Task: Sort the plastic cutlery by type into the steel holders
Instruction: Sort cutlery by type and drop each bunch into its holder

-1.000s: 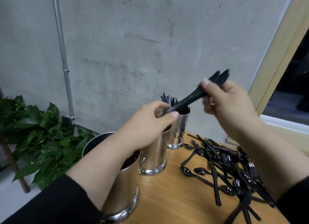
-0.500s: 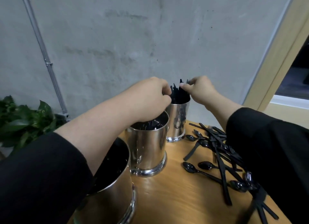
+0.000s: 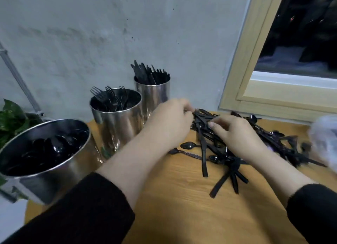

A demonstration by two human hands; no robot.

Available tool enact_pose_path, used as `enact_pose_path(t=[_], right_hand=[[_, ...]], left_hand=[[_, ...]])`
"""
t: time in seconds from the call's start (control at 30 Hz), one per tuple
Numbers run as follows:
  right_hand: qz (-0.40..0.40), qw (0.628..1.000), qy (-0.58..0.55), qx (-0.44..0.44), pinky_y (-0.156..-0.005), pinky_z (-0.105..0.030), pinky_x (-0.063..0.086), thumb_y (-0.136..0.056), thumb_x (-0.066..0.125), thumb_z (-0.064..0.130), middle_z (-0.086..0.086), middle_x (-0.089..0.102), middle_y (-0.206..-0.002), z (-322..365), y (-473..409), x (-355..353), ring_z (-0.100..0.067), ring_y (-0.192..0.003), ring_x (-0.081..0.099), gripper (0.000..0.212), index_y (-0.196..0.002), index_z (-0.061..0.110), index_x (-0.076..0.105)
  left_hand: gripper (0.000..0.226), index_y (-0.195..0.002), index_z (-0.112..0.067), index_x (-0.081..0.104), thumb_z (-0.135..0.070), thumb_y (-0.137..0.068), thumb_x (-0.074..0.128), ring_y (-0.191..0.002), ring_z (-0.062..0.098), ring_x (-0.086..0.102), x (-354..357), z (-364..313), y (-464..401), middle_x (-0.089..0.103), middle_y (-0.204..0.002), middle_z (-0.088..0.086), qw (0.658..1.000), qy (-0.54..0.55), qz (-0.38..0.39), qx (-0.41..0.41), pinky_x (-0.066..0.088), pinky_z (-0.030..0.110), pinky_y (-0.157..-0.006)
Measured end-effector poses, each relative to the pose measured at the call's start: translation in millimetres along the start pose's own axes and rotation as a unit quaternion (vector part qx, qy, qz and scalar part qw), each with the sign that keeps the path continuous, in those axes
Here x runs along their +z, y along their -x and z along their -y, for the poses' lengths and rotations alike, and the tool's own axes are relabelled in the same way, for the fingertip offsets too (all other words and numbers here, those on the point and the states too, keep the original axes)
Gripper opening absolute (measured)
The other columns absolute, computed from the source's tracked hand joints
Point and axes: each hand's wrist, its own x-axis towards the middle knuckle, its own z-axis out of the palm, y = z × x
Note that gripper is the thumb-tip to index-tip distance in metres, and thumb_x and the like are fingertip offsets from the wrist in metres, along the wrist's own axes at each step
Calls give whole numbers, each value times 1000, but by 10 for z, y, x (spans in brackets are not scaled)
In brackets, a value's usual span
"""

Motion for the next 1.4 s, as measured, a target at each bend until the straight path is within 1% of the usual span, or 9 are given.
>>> enact_pose_path(t=[0.2, 0.37, 0.63, 0.83, 0.93, 1.07, 1.13, 1.27, 1.4], right_hand=[[-13, 997, 68, -30, -97, -37, 45, -95, 64, 31, 14, 65, -113, -625, 721, 146, -11, -111, 57, 24, -116, 24, 72], [19, 994, 96, -48, -99, -28, 14, -96, 61, 42, 17, 53, -138, -742, 754, 362, -11, -131, 42, 44, -139, 34, 58], [43, 996, 70, -26, -92, -29, 14, -94, 65, 35, 22, 55, -109, -760, 714, 489, -8, -113, 49, 16, -107, 37, 73], [11, 998, 57, -36, -98, -33, 23, -94, 65, 31, 23, 53, -102, -756, 715, 470, -4, -104, 49, 11, -101, 32, 73], [-75, 996, -16, -56, -96, -39, 41, -91, 70, 22, 15, 62, -100, -738, 719, 437, -9, -98, 58, 5, -96, 23, 70], [-174, 977, -114, -45, -82, -15, 43, -95, 62, 25, 17, 65, -94, -656, 770, 327, -4, -92, 60, 5, -99, 23, 66], [-202, 968, -139, -52, -76, -11, 41, -98, 57, 33, 21, 62, -89, -605, 789, 297, -3, -87, 60, 8, -98, 28, 63], [-200, 966, -87, -141, -85, -19, 44, -99, 56, 26, 14, 62, -97, -527, 779, 320, -6, -94, 60, 21, -109, 14, 71], [-177, 969, -33, -167, -87, -31, 45, -99, 57, 29, 6, 65, -97, -494, 762, 421, -14, -95, 58, 24, -110, 15, 74]], left_hand=[[49, -154, -24, 43, -34, -106, 49, -137, 22, 47, 951, 547, 240, 51, -149, 2, 987, -140, -42, -63, 38, 40, -115], [46, -151, -23, 47, -34, -106, 48, -128, 25, 53, 1258, 778, 182, 61, -138, 3, 976, -197, -33, -87, 41, 39, -109], [35, -137, -32, 59, -26, -103, 58, -122, 19, 51, 1299, 784, 126, 62, -127, -5, 983, -167, -25, -67, 40, 38, -107], [33, -127, -37, 64, -17, -100, 63, -95, 6, 57, 1157, 764, 148, 58, -107, -18, 993, 36, -83, -77, 47, 25, -85], [30, -112, -35, 66, -10, -98, 65, -74, 5, 67, 1120, 708, 180, 66, -100, -6, 959, 218, -149, -102, 59, 22, -68], [32, -106, -36, 69, -6, -94, 70, -93, 4, 71, 1069, 685, 174, 75, -98, -8, 906, 342, -223, -109, 58, 27, -87], [31, -109, -32, 69, -4, -94, 69, -90, 2, 71, 1053, 634, 194, 77, -99, -9, 890, 390, -210, -108, 57, 25, -83], [31, -101, -37, 66, -8, -94, 69, -74, -1, 67, 1147, 463, 271, 75, -86, -12, 936, 316, -123, -94, 60, 24, -74], [18, -103, -20, 69, -4, -96, 67, -64, 7, 65, 1296, 289, 332, 75, -77, -5, 911, 391, -65, -111, 58, 22, -64]])
